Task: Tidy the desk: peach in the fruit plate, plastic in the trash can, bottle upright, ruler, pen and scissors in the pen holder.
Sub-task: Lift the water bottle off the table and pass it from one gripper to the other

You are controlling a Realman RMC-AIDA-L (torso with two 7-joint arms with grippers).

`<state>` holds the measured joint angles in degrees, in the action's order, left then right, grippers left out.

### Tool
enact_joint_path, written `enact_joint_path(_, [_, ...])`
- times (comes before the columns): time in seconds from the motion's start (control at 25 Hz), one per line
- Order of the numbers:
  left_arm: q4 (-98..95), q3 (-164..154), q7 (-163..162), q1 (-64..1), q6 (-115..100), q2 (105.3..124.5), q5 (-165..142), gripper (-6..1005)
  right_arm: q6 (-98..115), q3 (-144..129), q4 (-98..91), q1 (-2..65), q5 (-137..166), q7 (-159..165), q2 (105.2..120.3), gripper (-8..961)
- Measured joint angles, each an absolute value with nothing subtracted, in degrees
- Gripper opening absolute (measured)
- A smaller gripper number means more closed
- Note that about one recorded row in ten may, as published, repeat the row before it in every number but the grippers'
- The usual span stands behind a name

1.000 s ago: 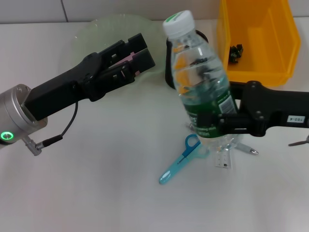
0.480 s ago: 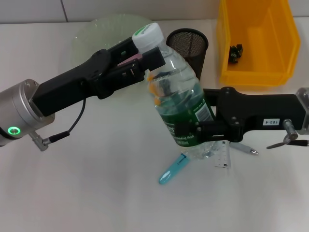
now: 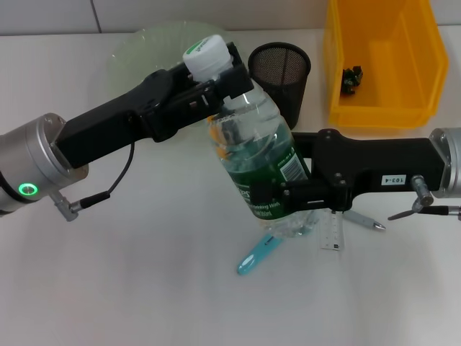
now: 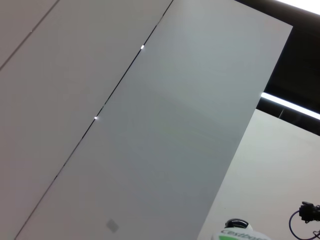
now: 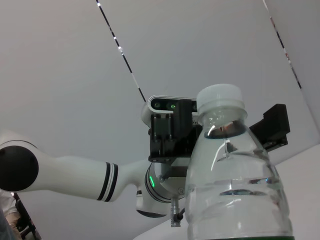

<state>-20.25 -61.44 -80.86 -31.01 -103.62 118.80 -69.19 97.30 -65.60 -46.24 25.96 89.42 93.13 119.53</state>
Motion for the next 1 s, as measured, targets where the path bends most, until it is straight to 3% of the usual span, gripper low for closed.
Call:
enact_joint_path(0.08, [-20.2,-61.6,-80.9,-31.2,-103.6,118.8,-69.2,793,97.3,-65.7,-46.1,26.1,89.4,93.1,119.53,765])
enact_joint_path(0.32, [-20.0,-61.6,-80.7,-31.3,-103.9,118.86,-69.1,568,97.2,-66.3,-45.9,26.3,89.4,92.8,119.54,765])
enact_joint_path(0.76, [-20.0,-61.6,-81.2,-31.6,-104.9,118.82,-69.4,425,98.5,-66.3,-43.3,27.0,88.2,92.2,119.35,775])
enact_joint_path(1.0, [-20.7,-62.5,-81.7,-31.7,-105.0,118.52,-69.7,426,98.2,-67.9,-46.7,27.2,90.6,95.8,119.18,783])
